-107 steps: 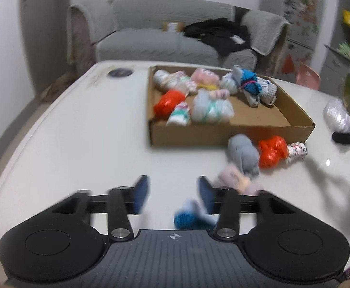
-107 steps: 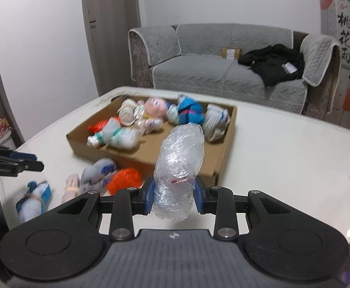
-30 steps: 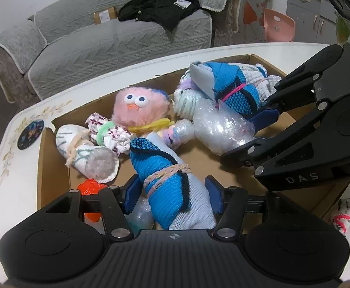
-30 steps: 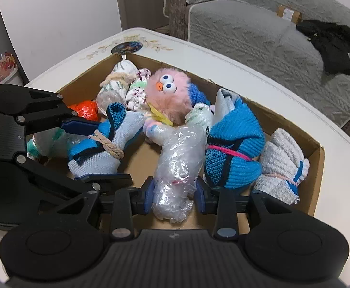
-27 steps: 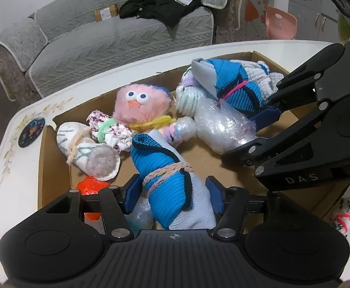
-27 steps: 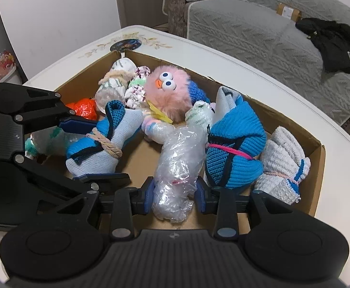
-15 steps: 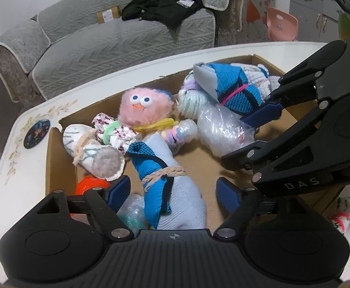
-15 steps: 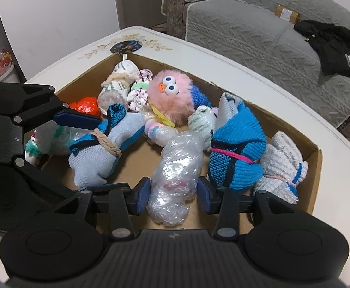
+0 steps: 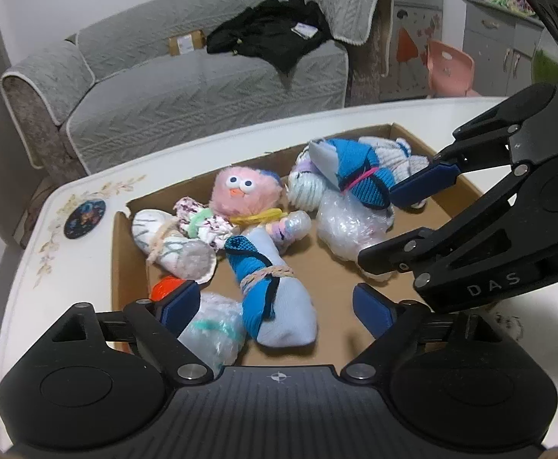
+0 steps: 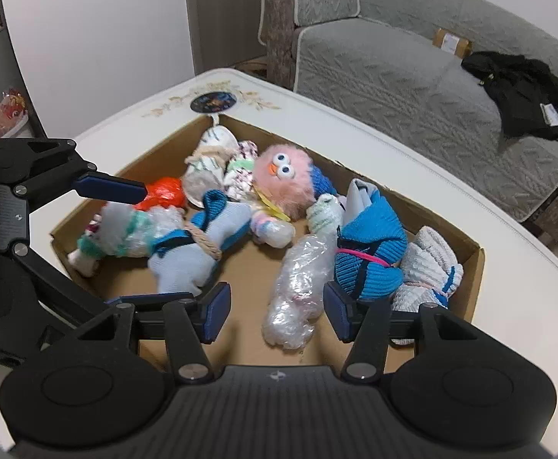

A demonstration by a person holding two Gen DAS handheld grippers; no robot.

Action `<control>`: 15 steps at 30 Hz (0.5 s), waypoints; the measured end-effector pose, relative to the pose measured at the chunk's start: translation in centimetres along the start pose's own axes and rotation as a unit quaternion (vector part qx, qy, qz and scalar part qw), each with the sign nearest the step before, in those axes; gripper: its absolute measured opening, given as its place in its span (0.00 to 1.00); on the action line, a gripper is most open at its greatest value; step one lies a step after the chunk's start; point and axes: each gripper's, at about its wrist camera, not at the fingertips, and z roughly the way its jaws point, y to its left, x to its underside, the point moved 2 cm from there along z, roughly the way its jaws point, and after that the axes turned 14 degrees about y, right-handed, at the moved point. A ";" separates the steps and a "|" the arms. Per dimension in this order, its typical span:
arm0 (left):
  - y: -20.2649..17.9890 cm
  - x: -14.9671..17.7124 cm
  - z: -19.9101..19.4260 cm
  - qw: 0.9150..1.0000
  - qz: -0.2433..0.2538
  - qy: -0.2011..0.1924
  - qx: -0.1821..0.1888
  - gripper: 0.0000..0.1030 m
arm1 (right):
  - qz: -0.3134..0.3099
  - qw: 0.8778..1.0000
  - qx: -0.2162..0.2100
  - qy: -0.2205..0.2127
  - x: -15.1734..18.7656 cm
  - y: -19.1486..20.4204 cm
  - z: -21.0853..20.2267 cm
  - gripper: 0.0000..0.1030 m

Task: Organize objects
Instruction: 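Lift both open grippers out of the box toward the remaining items on the table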

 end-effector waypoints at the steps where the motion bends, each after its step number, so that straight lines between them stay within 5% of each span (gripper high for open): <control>1: 0.0 0.3 -0.5 1.000 -0.003 -0.004 0.000 0.89 | 0.001 1.000 0.000 -0.004 0.1 0.1 -0.3 0.50; 9: 0.7 4.3 -4.6 0.998 -0.036 -0.046 -0.004 0.94 | 0.025 0.998 -0.011 -0.054 3.3 1.3 -3.8 0.56; 15: -0.3 10.3 -6.2 0.995 -0.065 -0.077 0.003 0.99 | 0.064 0.993 -0.014 -0.095 8.6 2.2 -5.0 0.67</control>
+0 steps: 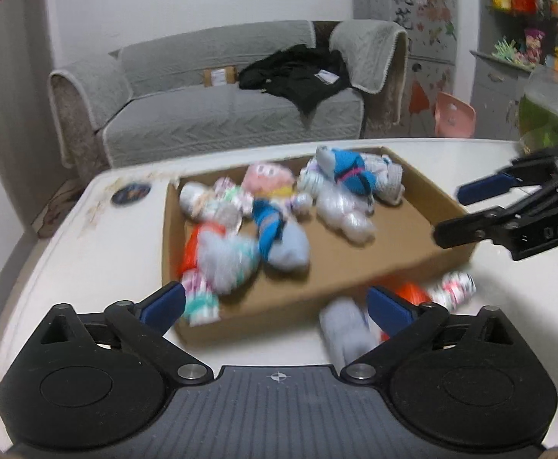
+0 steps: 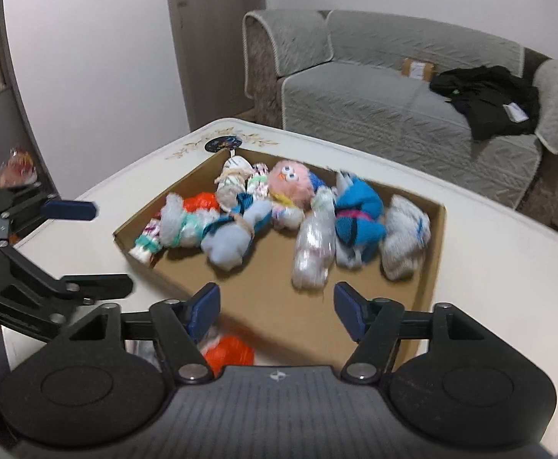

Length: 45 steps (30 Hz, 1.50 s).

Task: Organize objects
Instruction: 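Lift both open grippers out of the box toward the remaining items on the table, then grasp the lilac sock bundle with the left gripper while the right grasps the white leaf-print sock bundle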

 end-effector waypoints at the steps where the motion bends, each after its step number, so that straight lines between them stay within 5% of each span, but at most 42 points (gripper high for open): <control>1: -0.2 1.2 -0.1 1.000 -0.007 -0.003 0.009 0.99 | 0.004 1.000 0.002 -0.005 1.1 0.1 0.1 0.68; 10: -3.2 6.9 1.8 1.000 0.002 -0.023 0.013 0.99 | 0.020 0.999 0.026 -0.004 6.9 0.4 3.9 0.70; 29: -3.1 5.9 5.4 0.998 0.050 0.031 0.038 0.99 | 0.057 0.998 0.032 -0.019 7.3 -0.7 5.4 0.80; 38: -3.0 6.1 4.8 0.995 0.062 0.021 0.080 0.68 | 0.038 0.998 0.042 -0.028 8.1 -0.4 4.8 0.62; 45: -2.5 7.0 4.1 0.995 0.054 0.012 0.080 0.65 | 0.017 0.998 0.045 -0.029 9.4 0.2 3.9 0.61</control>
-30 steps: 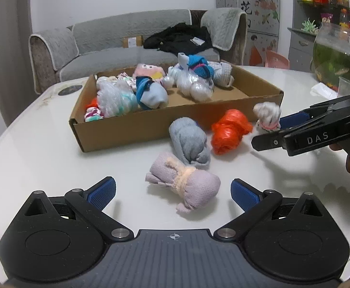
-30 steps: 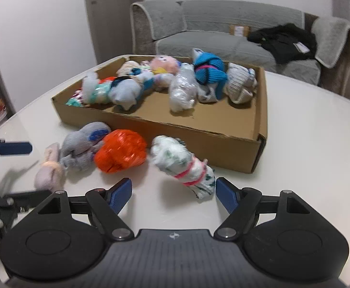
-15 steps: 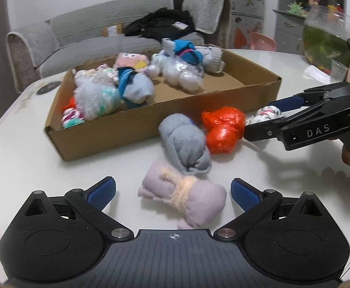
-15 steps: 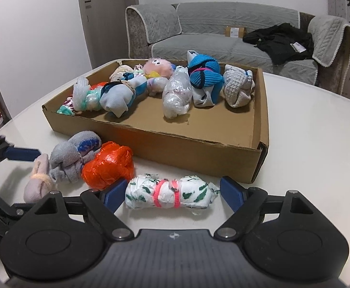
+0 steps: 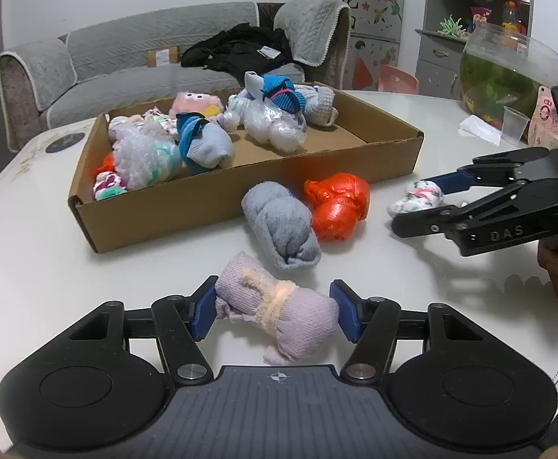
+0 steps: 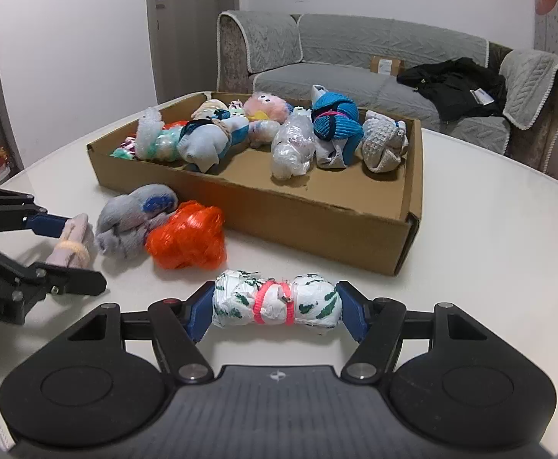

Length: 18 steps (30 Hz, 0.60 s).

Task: Organize objects
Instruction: 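Grasp the lilac sock bundle with the left gripper while the right grasps the white leaf-print sock bundle, then carry both sock bundles into the box and open both grippers to release them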

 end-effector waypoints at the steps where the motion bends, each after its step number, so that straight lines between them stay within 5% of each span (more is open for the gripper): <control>1: 0.0 0.1 -0.1 1.000 0.000 -0.001 0.000 0.65 | 0.000 1.000 -0.001 0.002 0.2 0.0 -0.1 0.61; 18: 0.0 1.1 -1.3 1.000 -0.002 0.005 -0.009 0.63 | 0.008 1.000 0.002 0.003 1.7 -0.9 -1.4 0.61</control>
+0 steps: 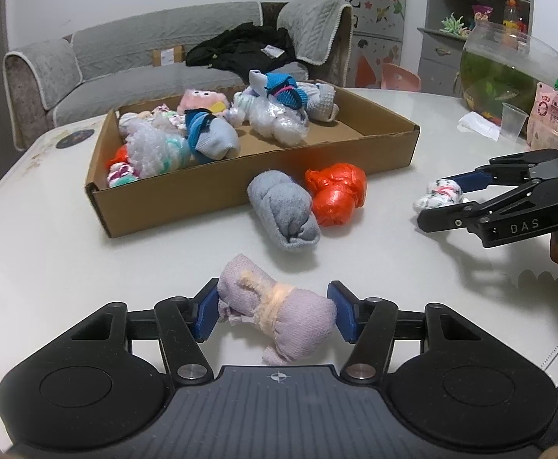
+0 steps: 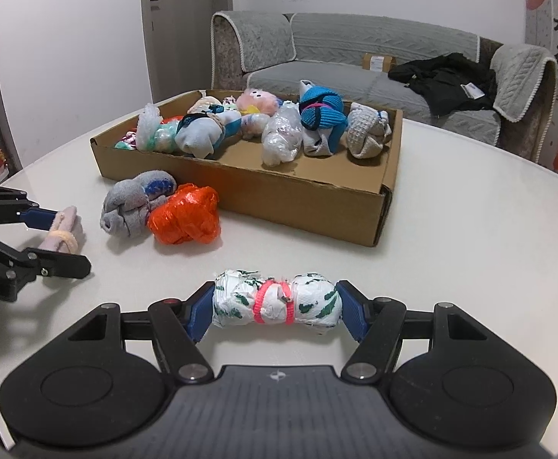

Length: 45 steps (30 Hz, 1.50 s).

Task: Organize objects
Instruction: 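Carry both sock bundles into the box and open both grippers to release them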

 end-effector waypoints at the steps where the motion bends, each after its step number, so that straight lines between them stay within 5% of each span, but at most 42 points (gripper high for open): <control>1: 0.0 0.1 -0.3 1.000 -0.001 0.002 -0.002 0.63 | 0.001 1.000 0.001 0.000 0.1 -0.1 -0.1 0.61; 12: 1.9 -1.1 -5.3 1.000 -0.020 -0.001 -0.012 0.63 | 0.023 0.999 0.027 -0.010 0.6 -3.7 -3.7 0.61; 22: 1.7 -10.8 -8.2 0.998 0.025 -0.052 -0.016 0.63 | -0.020 0.994 0.068 -0.087 -5.9 -6.6 -9.7 0.61; 32: -3.1 -19.4 -2.8 0.994 0.093 -0.032 0.038 0.63 | -0.093 0.990 0.053 -0.091 -11.2 -5.9 -8.3 0.61; 45: -4.8 -21.2 7.1 0.987 0.129 0.023 0.091 0.63 | -0.114 0.992 0.041 -0.046 -12.4 -7.3 -4.9 0.61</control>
